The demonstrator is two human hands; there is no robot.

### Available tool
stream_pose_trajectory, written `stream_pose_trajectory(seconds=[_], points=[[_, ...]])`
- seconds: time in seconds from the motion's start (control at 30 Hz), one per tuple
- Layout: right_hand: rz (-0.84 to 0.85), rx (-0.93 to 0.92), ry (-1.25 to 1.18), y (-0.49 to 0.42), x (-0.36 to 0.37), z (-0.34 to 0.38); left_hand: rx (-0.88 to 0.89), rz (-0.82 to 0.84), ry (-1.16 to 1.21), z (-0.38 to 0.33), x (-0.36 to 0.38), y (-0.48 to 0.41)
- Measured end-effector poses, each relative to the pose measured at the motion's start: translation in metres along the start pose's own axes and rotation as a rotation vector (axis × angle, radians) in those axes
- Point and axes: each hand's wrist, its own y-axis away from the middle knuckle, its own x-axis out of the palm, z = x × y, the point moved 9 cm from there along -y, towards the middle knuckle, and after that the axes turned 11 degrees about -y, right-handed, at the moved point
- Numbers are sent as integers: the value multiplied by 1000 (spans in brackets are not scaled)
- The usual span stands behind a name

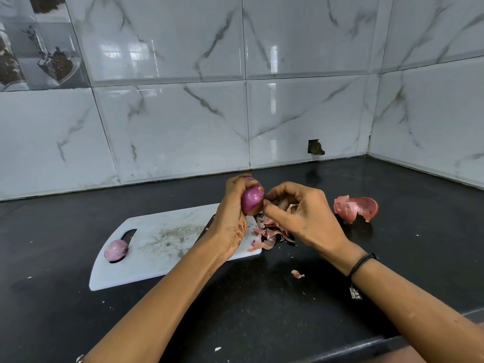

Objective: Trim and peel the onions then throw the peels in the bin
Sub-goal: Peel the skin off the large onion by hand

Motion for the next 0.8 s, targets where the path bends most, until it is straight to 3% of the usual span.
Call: stream_pose_trajectory(seconds=[0.27, 0.5, 0.8], points=[[77, -117, 392, -1, 15, 6, -94, -79, 20, 10, 2, -2], [203, -134, 301, 2, 24, 7, -112, -164, -19, 6, -13, -2], [215, -127, 286, 1, 22, 3, -163, -216, -7, 14, -23, -3]])
